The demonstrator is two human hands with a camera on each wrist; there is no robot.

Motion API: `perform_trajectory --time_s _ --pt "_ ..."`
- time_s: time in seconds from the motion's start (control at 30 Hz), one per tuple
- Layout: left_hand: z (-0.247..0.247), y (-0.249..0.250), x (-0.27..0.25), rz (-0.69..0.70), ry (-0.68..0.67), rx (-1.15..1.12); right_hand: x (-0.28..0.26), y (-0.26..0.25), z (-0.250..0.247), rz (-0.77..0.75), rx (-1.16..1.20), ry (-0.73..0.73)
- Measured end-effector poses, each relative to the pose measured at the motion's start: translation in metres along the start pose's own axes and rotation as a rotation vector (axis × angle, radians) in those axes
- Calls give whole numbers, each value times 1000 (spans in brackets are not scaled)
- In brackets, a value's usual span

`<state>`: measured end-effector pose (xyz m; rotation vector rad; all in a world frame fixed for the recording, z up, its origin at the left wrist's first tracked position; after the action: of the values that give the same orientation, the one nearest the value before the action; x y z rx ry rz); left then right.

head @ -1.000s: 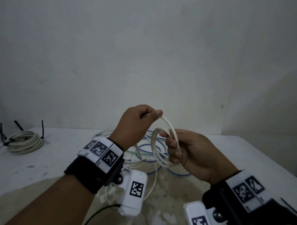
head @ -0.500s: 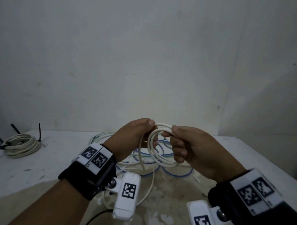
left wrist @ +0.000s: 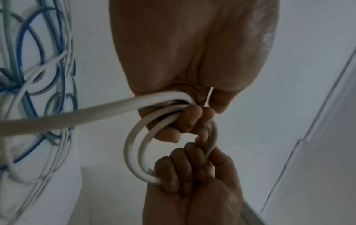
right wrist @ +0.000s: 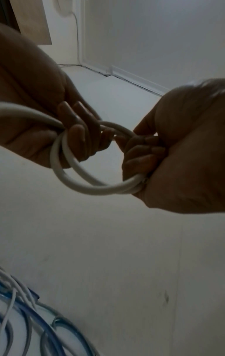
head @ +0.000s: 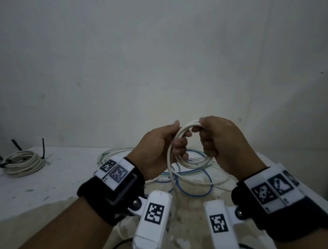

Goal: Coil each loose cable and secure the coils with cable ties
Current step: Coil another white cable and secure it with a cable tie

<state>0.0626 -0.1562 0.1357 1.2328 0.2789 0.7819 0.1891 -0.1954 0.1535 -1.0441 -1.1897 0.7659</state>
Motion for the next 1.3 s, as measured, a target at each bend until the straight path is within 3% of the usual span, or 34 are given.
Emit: perform_trajectory --time_s 0.23,0.37,0.47,0.57,0.67,0.77,0.93,1.03,1.17,1.3 --pt "1 -2 3 112 144 152 6 7 -1 32 88 -85" --pt "-15 3 9 210 322 39 -6 30 12 150 -200 29" --pt "-35 16 10 262 424 -78 -29 50 34 284 -343 -264" --pt "-55 31 6 288 469 -87 -42 56 43 121 -448 -495" --pt "-75 48 -5 307 476 -74 -34 55 28 53 -523 -446" --pt "-93 63 -20 303 487 -102 -16 64 7 23 -811 -439" --pt "-109 70 -41 271 499 -148 10 78 -17 84 -1060 -444" --pt "-109 68 -51 226 474 -122 27 75 -16 28 -1197 -434" --pt "-104 56 -61 196 463 15 48 56 -8 -119 -1380 -189" --pt "-95 34 -62 189 431 96 55 32 9 -163 -1336 97"
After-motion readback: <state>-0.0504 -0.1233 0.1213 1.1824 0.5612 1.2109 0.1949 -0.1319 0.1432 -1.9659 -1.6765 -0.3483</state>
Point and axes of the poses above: each hand's wrist, its own x-axis towards the middle knuckle, its own z-axis out of the palm, y = z × x, the point moved 3 cm from there along x, towards the middle knuckle
